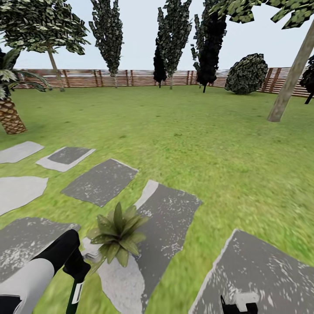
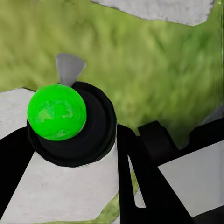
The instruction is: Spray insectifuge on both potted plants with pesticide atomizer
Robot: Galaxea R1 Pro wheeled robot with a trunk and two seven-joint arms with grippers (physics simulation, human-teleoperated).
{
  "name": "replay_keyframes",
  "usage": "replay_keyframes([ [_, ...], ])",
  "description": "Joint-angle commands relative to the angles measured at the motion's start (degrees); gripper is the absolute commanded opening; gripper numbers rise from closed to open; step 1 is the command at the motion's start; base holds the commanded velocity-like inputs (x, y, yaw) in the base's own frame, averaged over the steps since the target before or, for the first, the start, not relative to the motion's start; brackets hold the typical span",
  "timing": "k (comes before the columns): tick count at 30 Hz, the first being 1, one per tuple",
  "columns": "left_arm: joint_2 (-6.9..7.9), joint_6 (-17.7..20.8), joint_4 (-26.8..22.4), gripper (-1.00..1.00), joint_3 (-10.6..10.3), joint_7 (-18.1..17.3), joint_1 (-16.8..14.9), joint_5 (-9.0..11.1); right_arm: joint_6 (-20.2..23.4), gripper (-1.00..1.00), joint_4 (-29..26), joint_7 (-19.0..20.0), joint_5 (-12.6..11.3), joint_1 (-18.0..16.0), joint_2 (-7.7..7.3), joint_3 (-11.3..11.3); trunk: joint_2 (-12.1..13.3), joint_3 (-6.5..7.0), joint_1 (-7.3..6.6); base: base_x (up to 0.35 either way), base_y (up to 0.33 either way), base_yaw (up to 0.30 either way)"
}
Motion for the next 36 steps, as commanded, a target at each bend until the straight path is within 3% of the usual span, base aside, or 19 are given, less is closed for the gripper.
replay_keyframes([
  [1,0.03,0.22,-0.12,-1.0,-0.19,-0.57,-0.02,-0.46,-0.14,1.0,0.1,-0.44,0.61,-0.05,0.0,-0.17,-0.02,-0.06,0.01,0.212,-0.225,0.004],
  [4,0.01,0.22,-0.12,-1.0,-0.17,-0.61,-0.02,-0.46,-0.13,1.0,0.1,-0.42,0.61,-0.05,-0.01,-0.17,-0.02,-0.06,0.01,0.211,-0.225,0.001],
  [12,0.09,0.3,-0.12,-1.0,-0.21,-0.56,-0.02,-0.46,-0.18,1.0,0.1,-0.45,0.61,-0.05,0.01,-0.15,-0.02,-0.06,0.01,-0.154,-0.196,0.26],
  [20,-0.02,0.31,-0.15,-1.0,-0.15,-0.56,-0.02,-0.46,-0.21,1.0,0.07,-0.47,0.61,-0.05,0.01,-0.15,-0.02,-0.06,0.01,-0.004,-0.023,0.249],
  [36,-0.1,0.32,-1.79,-1.0,-0.21,-0.56,-0.02,-0.46,-0.13,1.0,0.07,-0.42,0.61,-0.05,-0.38,-0.23,-0.02,-0.06,0.01,0.121,-0.213,0.011],
])
